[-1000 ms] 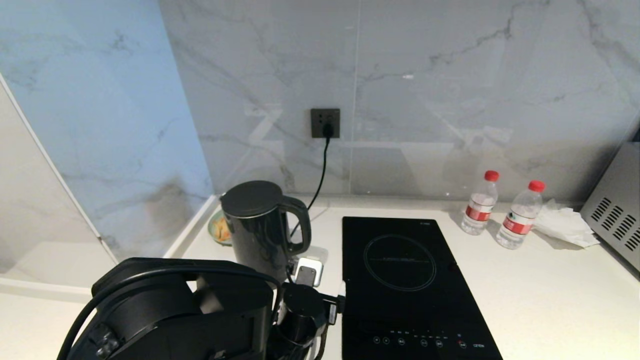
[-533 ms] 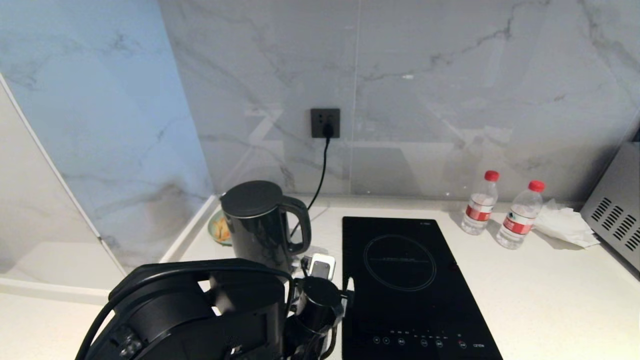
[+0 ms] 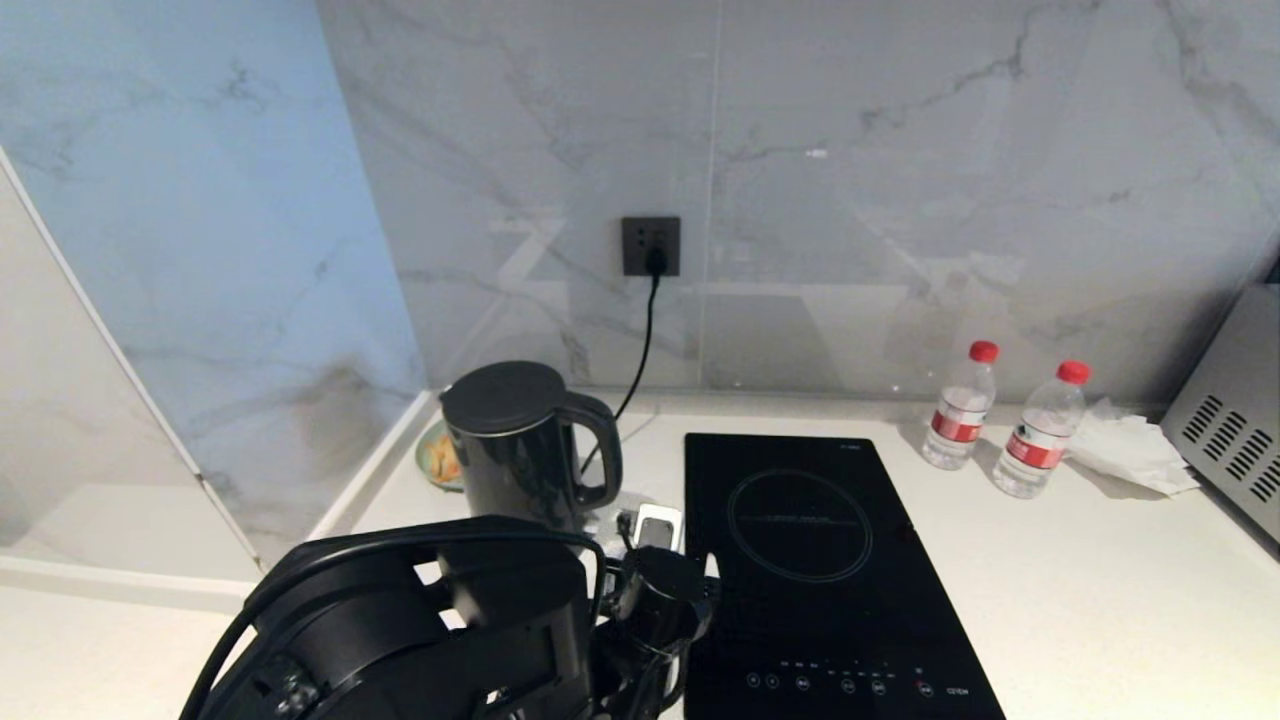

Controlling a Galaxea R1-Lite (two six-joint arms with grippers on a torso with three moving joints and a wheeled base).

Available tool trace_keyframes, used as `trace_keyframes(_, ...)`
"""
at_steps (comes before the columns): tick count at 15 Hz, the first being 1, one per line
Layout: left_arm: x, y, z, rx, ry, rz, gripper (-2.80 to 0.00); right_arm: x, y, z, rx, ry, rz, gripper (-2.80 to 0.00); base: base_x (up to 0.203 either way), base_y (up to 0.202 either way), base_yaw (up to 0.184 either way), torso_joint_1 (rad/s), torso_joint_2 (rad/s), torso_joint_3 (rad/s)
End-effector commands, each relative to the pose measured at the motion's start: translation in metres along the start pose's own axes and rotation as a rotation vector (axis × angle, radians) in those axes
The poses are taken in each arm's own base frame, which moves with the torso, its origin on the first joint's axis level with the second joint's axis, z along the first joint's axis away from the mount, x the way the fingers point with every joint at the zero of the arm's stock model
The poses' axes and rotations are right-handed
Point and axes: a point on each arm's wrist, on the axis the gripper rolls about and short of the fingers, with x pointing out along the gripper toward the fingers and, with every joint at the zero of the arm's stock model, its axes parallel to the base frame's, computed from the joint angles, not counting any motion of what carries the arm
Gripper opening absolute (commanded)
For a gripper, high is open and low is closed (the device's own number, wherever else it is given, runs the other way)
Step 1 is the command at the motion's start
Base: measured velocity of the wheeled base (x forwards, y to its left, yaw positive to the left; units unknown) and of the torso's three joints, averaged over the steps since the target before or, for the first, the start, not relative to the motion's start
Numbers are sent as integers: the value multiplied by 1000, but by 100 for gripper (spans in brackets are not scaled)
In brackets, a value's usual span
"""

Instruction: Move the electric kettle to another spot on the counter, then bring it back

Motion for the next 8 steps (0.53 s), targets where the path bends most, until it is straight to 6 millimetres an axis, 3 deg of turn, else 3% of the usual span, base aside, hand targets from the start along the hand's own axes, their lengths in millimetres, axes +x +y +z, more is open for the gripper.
trace_keyframes(1,8,-4,2,-33,0,8,0,0,0,0,0,0,0,-280,0,0,0,0,0,0)
trace_keyframes(8,26,-9,13,-87,-14,25,0,0,0,0,0,0,0,-280,0,0,0,0,0,0)
